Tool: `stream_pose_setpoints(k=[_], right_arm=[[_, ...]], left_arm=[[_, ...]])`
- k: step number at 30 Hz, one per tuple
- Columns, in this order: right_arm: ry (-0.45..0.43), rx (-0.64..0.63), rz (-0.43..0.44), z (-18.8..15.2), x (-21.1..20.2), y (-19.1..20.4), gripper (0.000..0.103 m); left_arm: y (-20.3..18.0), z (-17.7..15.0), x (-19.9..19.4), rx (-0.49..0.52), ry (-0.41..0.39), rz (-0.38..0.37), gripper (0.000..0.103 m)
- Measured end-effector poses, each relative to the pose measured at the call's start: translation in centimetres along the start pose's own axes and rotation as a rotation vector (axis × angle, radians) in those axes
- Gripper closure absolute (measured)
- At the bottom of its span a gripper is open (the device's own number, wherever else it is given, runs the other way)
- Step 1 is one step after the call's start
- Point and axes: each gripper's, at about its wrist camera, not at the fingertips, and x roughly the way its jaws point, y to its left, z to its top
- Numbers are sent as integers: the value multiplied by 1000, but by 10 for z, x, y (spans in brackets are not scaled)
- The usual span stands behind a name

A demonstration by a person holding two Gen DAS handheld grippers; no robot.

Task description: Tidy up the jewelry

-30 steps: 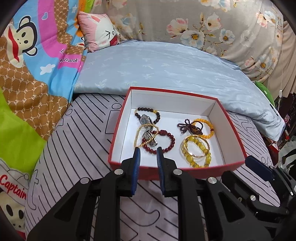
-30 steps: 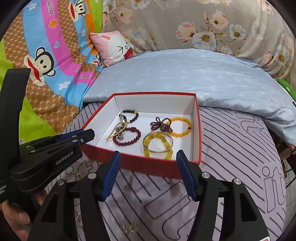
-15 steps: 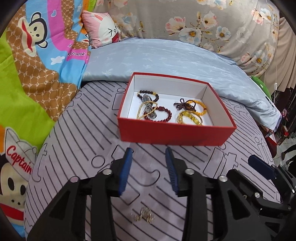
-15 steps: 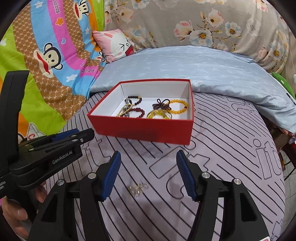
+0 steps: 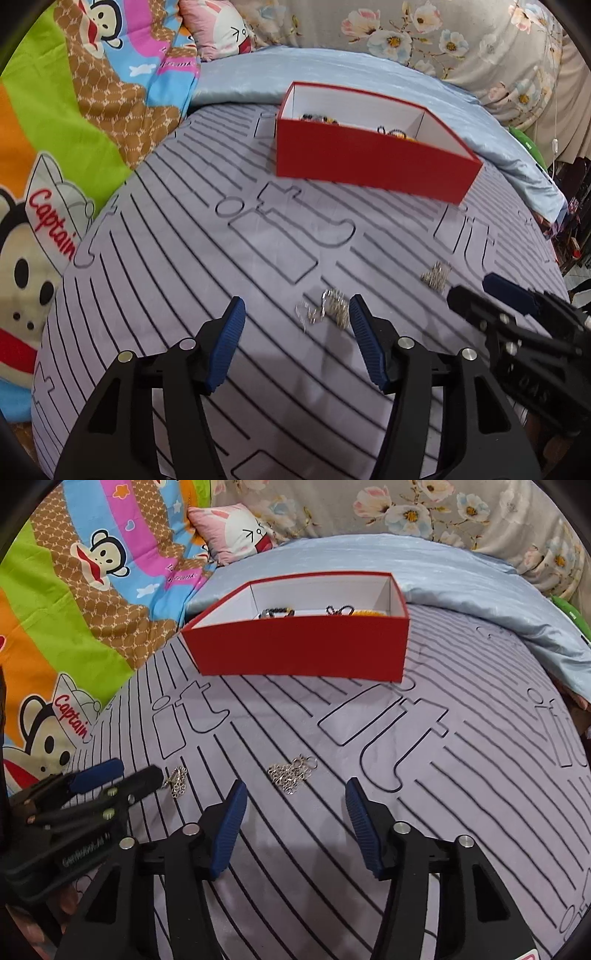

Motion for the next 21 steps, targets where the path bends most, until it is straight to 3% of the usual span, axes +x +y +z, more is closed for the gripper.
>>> stream_pose_setpoints(k=[12,17,21], right_arm=[[27,-5,8,0,20,9,78],[21,-16,-18,3,24,11,95],[16,7,-2,2,24,4,96]], left_arm=[[0,-9,9,3,9,1,47],[-1,-7,11,7,7,1,47],[-4,-6,13,9,1,-3,47]])
